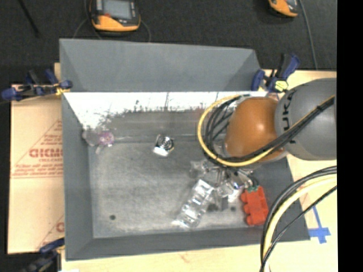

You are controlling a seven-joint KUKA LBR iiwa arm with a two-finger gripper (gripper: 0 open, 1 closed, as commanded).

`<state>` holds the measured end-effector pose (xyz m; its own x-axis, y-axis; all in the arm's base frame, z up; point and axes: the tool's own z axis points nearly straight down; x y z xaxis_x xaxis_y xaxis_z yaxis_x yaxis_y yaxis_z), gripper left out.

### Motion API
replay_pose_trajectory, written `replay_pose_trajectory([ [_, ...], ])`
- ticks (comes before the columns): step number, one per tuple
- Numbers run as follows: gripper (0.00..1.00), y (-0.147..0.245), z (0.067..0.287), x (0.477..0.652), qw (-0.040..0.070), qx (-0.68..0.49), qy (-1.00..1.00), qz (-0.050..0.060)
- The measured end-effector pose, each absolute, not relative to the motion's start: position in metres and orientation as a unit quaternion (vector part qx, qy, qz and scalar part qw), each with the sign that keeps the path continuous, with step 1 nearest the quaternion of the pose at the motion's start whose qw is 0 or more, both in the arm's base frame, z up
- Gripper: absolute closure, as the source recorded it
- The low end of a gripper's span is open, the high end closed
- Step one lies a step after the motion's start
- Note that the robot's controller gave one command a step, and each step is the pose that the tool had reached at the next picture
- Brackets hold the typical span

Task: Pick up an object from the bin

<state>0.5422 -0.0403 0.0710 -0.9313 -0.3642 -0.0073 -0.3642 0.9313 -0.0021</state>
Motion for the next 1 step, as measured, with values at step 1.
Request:
replay_pose_trajectory([
  [1, 1.00, -0.0420, 0.0710, 0.5410, 0.003, -0.184, 0.983, -0.001],
])
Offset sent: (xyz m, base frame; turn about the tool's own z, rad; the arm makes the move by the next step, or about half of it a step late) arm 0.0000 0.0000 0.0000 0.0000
